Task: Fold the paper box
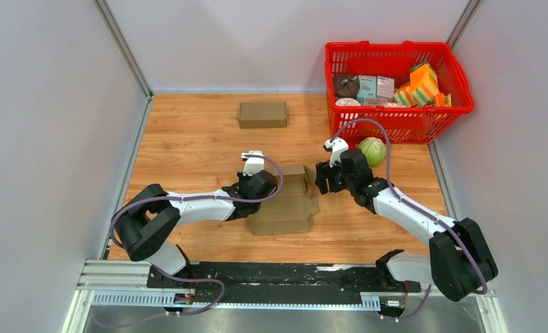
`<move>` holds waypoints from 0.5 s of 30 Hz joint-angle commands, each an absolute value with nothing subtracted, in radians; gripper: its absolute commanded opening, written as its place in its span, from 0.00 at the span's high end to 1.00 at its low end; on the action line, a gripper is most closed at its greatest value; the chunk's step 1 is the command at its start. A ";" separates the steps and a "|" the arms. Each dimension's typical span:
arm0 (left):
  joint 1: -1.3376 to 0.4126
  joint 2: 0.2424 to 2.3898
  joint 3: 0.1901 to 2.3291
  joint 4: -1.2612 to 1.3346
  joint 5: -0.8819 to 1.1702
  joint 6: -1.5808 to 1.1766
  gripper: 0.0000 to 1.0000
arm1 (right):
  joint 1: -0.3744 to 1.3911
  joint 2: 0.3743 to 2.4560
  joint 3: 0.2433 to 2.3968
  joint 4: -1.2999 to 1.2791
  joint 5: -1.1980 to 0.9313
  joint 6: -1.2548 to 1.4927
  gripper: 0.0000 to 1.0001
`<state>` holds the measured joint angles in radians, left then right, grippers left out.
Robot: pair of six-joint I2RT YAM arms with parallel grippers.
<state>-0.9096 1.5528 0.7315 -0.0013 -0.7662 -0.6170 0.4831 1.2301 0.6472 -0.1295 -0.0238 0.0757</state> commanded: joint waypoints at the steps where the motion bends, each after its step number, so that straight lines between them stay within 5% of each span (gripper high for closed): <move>1: -0.917 1.542 0.695 -0.009 -0.687 -0.580 1.00 | 0.471 1.307 0.722 -0.050 -0.224 -0.064 0.37; 5: -0.916 1.531 0.687 -0.003 -0.689 -0.565 1.00 | 0.469 1.351 0.735 -0.031 -0.398 -0.115 0.39; 15: -0.916 1.506 0.689 -0.008 -0.700 -0.549 1.00 | 0.483 1.422 0.756 0.054 -0.445 -0.152 0.44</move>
<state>-0.9096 1.5246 0.7029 0.0257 -0.7364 -0.5755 0.4751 1.4063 0.7322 -0.0685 -0.4076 -0.1223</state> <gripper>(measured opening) 0.033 0.578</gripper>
